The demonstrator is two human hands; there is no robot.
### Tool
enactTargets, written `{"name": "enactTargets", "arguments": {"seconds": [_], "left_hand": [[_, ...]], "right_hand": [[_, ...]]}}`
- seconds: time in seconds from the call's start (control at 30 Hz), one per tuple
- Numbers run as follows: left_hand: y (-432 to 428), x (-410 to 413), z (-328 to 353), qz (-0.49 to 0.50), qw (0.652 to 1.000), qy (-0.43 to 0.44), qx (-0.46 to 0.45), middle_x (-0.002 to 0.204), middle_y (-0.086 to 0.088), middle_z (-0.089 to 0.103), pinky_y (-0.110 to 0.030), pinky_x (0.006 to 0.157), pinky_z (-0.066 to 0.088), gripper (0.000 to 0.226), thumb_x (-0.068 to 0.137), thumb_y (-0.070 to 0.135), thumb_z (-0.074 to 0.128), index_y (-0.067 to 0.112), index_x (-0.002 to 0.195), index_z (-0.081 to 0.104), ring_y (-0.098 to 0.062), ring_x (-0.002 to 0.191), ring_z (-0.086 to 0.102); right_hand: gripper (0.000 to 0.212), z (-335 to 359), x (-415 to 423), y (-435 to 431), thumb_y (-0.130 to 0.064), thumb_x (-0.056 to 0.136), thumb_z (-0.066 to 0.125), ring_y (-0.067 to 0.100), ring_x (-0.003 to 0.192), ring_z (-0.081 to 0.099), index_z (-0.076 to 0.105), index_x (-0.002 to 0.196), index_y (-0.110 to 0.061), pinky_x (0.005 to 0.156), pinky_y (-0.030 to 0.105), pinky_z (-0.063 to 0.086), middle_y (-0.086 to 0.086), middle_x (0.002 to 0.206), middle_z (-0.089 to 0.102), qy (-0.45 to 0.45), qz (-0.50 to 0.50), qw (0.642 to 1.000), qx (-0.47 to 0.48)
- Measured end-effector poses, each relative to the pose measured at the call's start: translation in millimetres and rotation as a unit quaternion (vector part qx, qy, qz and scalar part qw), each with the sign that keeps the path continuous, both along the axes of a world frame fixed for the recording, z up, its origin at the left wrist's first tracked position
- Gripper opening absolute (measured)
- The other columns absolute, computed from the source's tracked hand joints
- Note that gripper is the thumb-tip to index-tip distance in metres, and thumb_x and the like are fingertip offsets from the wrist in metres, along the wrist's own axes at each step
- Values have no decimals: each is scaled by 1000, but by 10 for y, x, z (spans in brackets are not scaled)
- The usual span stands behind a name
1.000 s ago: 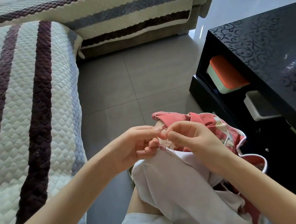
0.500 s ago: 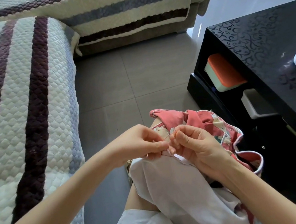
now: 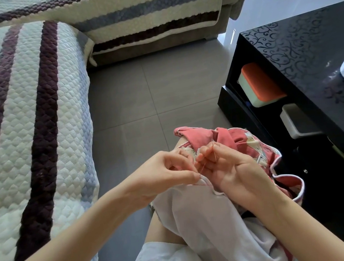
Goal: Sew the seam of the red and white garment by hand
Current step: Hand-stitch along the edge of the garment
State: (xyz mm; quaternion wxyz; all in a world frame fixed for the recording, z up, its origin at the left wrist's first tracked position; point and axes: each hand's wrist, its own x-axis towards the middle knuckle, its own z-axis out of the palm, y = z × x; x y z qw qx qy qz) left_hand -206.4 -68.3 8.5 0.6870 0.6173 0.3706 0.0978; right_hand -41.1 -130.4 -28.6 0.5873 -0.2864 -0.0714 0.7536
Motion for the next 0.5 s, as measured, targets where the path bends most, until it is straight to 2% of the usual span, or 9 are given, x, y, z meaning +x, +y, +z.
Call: {"name": "enactTargets", "arguments": {"seconds": [0.07,0.17,0.3,0.37,0.43,0.5], "left_hand": [[-36,-7,-12,19,1000,-13,-16,85,-2,55,-22,68,43,18,53,35,77,19,61,73,-12,76,54],[-71,-34,5,15,999,-25,-42,72,6,62,-15,63,41,10,63,27,79,20,61,72,-5,67,55],[-100,-43,8,33,997,-33,-69,56,8,60,-8,53,39,26,78,3,74,19,58,71,0,52,52],[-104,-57,18,37,996,-32,-79,53,7,59,-8,51,38,29,80,0,69,17,57,71,0,50,51],[-107,-70,33,30,996,-36,-77,55,7,58,-8,53,39,27,77,2,74,17,56,70,-1,52,51],[-106,-83,46,27,996,-37,-76,57,6,58,-10,55,40,18,71,9,74,17,55,70,-3,54,51]], "right_hand": [[40,60,1,4,-11,44,93,21,75,66,68,75,-4,75,34,57,8,79,63,41,-2,999,-26],[34,134,2,14,-2,48,90,20,73,64,68,74,-2,75,34,56,6,78,59,81,-12,996,-37],[31,215,-58,17,9,58,79,18,54,49,56,75,-3,59,32,51,2,64,45,153,-29,987,-30],[23,242,-79,18,9,62,74,16,51,44,62,79,1,54,29,49,1,62,41,143,-39,988,-42],[20,252,-78,11,5,65,72,15,51,44,66,84,2,54,29,49,1,61,41,130,-33,990,-39],[15,270,-76,3,-2,67,79,16,53,51,67,77,-1,58,30,53,3,62,48,111,-25,993,-35]]}}
